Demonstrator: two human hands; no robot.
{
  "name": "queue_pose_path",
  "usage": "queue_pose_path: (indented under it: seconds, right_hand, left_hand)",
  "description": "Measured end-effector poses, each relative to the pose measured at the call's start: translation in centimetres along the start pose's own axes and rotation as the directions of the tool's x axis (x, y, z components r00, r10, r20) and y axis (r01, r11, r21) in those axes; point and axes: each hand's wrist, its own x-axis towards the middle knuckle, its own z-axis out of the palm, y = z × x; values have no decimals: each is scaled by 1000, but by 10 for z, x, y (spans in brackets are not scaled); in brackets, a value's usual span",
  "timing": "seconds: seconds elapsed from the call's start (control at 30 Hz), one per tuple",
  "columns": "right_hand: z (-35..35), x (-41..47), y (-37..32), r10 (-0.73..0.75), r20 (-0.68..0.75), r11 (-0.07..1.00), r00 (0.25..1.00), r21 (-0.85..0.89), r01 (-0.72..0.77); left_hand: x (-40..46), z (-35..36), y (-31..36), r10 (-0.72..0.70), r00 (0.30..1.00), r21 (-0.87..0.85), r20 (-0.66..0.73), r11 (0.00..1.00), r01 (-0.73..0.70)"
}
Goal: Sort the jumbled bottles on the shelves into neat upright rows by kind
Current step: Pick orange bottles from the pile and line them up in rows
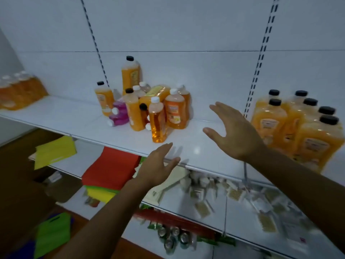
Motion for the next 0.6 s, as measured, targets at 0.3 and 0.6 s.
queue_pose_path:
  seconds: [0.3,0.6]
  right_hand:
    - [83,68,-58,2,103,980,995,196,-22]
    - [132,148,-54,-79,129,908,989,418,18]
  left_hand:
    - [32,-55,-70,-137,990,-114,-27,985,133]
    - [95,-38,-83,-165,986,-347,-34,927,143]
